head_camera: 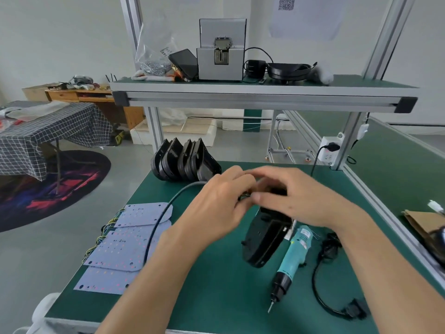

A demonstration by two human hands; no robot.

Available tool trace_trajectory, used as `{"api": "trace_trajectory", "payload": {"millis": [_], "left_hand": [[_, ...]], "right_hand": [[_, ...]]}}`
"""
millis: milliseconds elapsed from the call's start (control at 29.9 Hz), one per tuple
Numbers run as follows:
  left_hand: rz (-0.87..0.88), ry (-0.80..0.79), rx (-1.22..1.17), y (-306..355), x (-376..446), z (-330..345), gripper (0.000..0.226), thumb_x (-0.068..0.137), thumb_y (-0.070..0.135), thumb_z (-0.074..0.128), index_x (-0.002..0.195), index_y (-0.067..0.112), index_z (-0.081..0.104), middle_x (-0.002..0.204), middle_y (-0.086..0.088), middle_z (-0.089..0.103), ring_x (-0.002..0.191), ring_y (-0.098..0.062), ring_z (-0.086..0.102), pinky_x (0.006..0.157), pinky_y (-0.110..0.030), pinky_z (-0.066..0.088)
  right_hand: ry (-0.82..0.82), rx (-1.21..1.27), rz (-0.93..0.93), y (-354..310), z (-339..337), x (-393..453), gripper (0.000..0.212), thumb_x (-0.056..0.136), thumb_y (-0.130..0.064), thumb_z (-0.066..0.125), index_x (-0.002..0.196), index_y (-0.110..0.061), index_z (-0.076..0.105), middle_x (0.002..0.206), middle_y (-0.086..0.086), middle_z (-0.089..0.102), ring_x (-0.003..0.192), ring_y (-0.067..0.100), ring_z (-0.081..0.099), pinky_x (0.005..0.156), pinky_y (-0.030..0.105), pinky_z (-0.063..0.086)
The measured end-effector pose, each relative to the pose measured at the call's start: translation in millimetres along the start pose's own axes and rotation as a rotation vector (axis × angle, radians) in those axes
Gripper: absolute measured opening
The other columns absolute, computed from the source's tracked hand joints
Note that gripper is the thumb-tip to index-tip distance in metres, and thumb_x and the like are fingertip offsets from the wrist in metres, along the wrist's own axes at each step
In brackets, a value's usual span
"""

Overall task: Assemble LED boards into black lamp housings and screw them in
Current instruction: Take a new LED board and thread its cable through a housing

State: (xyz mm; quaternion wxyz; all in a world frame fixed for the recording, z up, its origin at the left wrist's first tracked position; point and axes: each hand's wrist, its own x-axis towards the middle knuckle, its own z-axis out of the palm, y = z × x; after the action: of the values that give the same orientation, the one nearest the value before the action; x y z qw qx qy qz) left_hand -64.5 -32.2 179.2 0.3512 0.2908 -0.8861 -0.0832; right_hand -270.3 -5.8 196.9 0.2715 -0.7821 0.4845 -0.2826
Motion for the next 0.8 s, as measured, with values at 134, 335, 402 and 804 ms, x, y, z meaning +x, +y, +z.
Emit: {"api": "trace_trajectory", "payload": {"millis": [134, 335, 402, 804], "left_hand": [[-0.082, -0.013, -0.047, 1, -1, 1, 0.025, 0.085, 0.014, 0.081, 0.102, 0.012, 0.063, 0.100, 0.004, 0.052, 0.082, -0.008, 0.052, 0.078, -0.026, 0.047], [-0.150, -0.059, -0.071, -1, -7, -4, 0.035, 0.088, 0.027, 0.075, 0.114, 0.024, 0.052, 0.104, 0.012, 0.052, 0.091, 0.005, 0.051, 0.077, -0.009, 0.038], [-0.184, -0.057, -0.040, -4, -9, -9, 0.025, 0.091, 0.024, 0.073, 0.109, 0.022, 0.055, 0.098, 0.014, 0.056, 0.086, 0.008, 0.051, 0.074, -0.007, 0.037], [-0.181, 0.049, -0.084, 8, -16, -10, 0.009, 0.093, 0.016, 0.072, 0.086, 0.018, 0.066, 0.082, 0.009, 0.062, 0.081, -0.011, 0.062, 0.075, -0.033, 0.052]], "right_hand": [[-0.069, -0.225, 0.108, 10, 7, -7, 0.021, 0.101, -0.048, 0.064, 0.121, -0.043, 0.066, 0.098, -0.023, 0.071, 0.097, -0.006, 0.064, 0.127, 0.045, 0.006], [0.054, -0.186, 0.074, 17, 5, -13, 0.012, 0.100, -0.036, 0.069, 0.092, -0.043, 0.075, 0.086, -0.019, 0.072, 0.088, 0.005, 0.067, 0.129, 0.042, 0.000], [0.116, -0.155, 0.073, 20, -1, -16, 0.012, 0.099, -0.037, 0.069, 0.091, -0.041, 0.077, 0.090, -0.020, 0.072, 0.094, 0.004, 0.067, 0.128, 0.043, 0.000], [-0.103, -0.080, 0.106, 23, 2, -33, 0.014, 0.103, -0.043, 0.063, 0.106, -0.054, 0.070, 0.089, -0.012, 0.074, 0.086, 0.020, 0.068, 0.117, 0.048, 0.038]]}}
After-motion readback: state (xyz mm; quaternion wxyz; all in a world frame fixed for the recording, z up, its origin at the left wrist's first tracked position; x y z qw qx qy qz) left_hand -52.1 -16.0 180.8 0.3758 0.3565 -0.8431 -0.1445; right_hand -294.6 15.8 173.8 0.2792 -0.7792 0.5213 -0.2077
